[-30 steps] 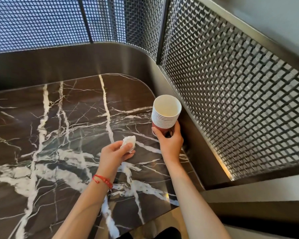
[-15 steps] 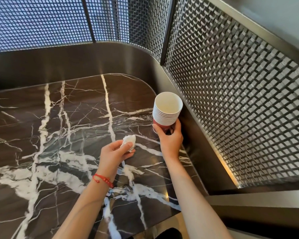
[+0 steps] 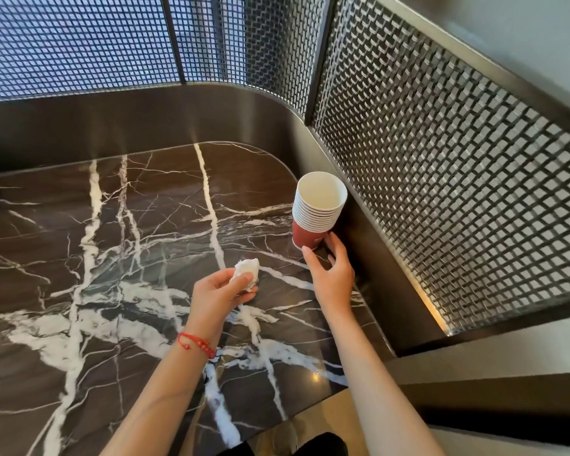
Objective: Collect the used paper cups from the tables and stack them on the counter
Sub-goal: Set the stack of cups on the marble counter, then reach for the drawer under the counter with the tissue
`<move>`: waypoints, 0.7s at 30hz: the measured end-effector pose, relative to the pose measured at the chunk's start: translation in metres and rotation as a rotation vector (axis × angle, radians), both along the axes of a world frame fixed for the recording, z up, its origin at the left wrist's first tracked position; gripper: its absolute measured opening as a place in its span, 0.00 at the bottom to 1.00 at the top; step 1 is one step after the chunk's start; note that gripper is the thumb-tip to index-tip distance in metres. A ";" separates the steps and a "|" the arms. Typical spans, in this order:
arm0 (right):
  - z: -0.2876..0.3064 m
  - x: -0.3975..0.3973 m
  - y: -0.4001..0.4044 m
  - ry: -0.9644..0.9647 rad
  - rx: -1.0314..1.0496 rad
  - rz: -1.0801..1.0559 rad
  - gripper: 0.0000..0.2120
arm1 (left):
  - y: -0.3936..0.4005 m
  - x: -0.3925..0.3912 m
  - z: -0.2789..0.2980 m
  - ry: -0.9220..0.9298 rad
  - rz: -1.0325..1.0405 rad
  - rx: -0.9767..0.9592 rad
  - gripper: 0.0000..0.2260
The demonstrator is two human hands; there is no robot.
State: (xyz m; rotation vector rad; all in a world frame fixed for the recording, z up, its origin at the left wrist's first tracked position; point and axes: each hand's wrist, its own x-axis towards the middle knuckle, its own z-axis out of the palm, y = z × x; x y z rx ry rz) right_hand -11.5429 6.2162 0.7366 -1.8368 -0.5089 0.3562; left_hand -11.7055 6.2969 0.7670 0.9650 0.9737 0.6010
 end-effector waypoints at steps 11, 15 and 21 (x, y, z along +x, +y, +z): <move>0.011 -0.037 -0.058 -0.593 -0.398 0.391 0.29 | -0.024 -0.037 -0.003 -0.055 -0.013 0.002 0.04; 0.013 -0.048 -0.075 -0.758 -0.494 0.525 0.31 | -0.045 -0.055 0.000 -0.027 0.027 0.014 0.04; 0.017 -0.061 -0.106 -0.894 -0.475 0.621 0.31 | -0.092 -0.077 0.011 -0.004 0.151 0.072 0.04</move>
